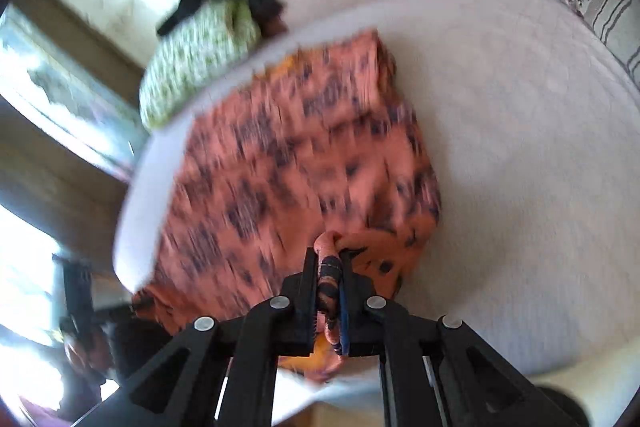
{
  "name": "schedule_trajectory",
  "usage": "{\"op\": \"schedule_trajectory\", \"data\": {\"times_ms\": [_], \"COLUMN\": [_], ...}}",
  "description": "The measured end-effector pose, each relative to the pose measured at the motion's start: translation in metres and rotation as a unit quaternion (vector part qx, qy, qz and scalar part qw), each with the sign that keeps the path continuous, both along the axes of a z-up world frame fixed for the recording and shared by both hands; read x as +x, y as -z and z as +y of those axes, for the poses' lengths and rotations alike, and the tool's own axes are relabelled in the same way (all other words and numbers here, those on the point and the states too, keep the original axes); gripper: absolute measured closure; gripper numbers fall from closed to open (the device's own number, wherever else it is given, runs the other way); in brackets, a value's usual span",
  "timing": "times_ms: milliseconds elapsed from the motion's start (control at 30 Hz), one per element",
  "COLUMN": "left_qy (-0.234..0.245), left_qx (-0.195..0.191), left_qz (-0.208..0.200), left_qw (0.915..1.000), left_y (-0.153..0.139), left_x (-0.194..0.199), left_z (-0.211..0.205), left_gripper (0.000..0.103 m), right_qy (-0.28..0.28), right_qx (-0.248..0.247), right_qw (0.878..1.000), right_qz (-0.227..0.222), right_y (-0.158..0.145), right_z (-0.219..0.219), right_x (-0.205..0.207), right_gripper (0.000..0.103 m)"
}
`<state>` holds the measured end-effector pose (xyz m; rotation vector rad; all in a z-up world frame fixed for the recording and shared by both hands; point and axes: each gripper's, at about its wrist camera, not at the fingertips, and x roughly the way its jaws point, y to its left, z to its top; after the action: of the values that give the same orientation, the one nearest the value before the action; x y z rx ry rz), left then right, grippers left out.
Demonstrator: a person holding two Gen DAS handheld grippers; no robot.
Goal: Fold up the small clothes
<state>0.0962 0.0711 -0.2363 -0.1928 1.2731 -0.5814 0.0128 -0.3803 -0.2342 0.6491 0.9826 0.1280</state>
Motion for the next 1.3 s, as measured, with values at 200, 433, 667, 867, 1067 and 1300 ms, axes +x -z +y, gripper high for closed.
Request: {"op": "schedule_trajectory", "data": {"times_ms": [200,433,667,867,1067,1300], "left_qy": [-0.018,-0.164,-0.265,-0.274,-0.277,-0.273], "left_qx": [-0.016,0.024,-0.009,0.066,0.164,0.189], "left_qz": [-0.062,-0.049,-0.096,-0.146,-0.126,-0.108], "left_qw": [0.9978,0.985,0.9594,0.9483,0.9382,0.937], "left_y": [-0.046,0.009,0.024,0.01,0.041,0.054], "left_x": [0.122,0.295,0.236,0.175,0.181,0.197], "left_z": [-0.011,-0.025,-0.005,-0.037,-0.034,-0.017], "left_gripper": [0.095,0.086,0.061,0.04,0.04,0.037], "right_qy": [0.079,0.176,0.262,0.072,-0.169,-0.165], "right_qx": [0.015,0.04,0.042,-0.043,-0.076,-0.093], "right_qw": [0.996,0.983,0.963,0.993,0.979,0.982], "right_qz": [-0.049,-0.03,-0.051,-0.087,-0.088,-0.008], "right_y": [-0.01,0.058,0.092,0.038,0.024,0.099], "right_z": [-0.056,-0.091,-0.112,-0.026,0.158,0.253], "right_x": [0.102,0.261,0.243,0.252,0.29,0.38], "right_gripper": [0.095,0.086,0.028,0.038,0.063,0.089]}}
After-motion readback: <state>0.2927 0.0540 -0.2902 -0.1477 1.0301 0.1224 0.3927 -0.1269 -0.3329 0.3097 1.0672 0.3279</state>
